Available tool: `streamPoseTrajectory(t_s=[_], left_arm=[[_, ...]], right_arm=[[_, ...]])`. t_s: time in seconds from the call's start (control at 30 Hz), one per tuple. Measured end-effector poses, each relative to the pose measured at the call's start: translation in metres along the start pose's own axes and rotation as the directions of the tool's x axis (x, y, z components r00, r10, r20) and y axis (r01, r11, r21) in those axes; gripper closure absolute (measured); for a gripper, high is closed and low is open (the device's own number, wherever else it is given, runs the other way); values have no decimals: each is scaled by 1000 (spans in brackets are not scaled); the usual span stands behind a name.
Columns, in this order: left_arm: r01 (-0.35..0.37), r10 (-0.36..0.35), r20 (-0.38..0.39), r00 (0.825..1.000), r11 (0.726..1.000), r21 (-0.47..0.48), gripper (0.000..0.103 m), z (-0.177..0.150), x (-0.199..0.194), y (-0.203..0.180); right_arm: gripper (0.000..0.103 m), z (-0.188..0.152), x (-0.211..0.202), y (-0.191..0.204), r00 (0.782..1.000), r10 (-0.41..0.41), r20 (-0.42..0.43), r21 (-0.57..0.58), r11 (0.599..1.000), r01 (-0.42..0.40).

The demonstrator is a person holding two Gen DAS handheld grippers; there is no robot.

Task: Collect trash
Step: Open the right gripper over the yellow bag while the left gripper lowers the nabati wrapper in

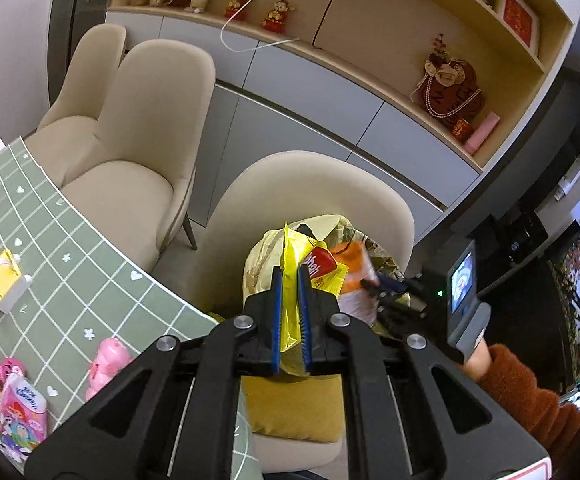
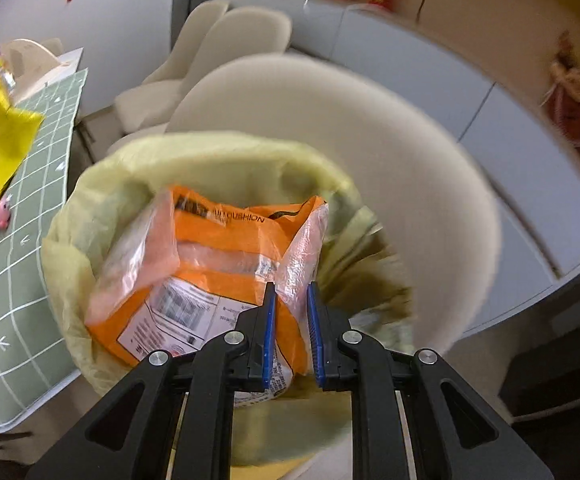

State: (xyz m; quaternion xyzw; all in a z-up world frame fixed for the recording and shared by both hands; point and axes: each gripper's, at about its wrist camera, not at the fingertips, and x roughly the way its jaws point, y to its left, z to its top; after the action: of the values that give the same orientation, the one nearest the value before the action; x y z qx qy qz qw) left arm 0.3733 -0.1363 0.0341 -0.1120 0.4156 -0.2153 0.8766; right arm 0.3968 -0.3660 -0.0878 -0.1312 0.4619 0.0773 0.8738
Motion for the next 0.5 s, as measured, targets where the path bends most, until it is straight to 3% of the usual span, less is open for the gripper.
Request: streamPoseTrajectory(t_s=[0.17,0.3,0.5], left_arm=[[26,-26,-12,1000,1000,14,96,7,20,-7],[72,-71,-26,997,997,17,96,17,41,-18],[135,-133,-47,990,990,35,96,29,71,-38]], right_arm=[[85,1,-5,-20,997,72,18,70,995,-73],[58,-5,-28,-48,984,141,105,171,973,-158],[56,-21,-79,-82,969,63,237,276,952,-130]])
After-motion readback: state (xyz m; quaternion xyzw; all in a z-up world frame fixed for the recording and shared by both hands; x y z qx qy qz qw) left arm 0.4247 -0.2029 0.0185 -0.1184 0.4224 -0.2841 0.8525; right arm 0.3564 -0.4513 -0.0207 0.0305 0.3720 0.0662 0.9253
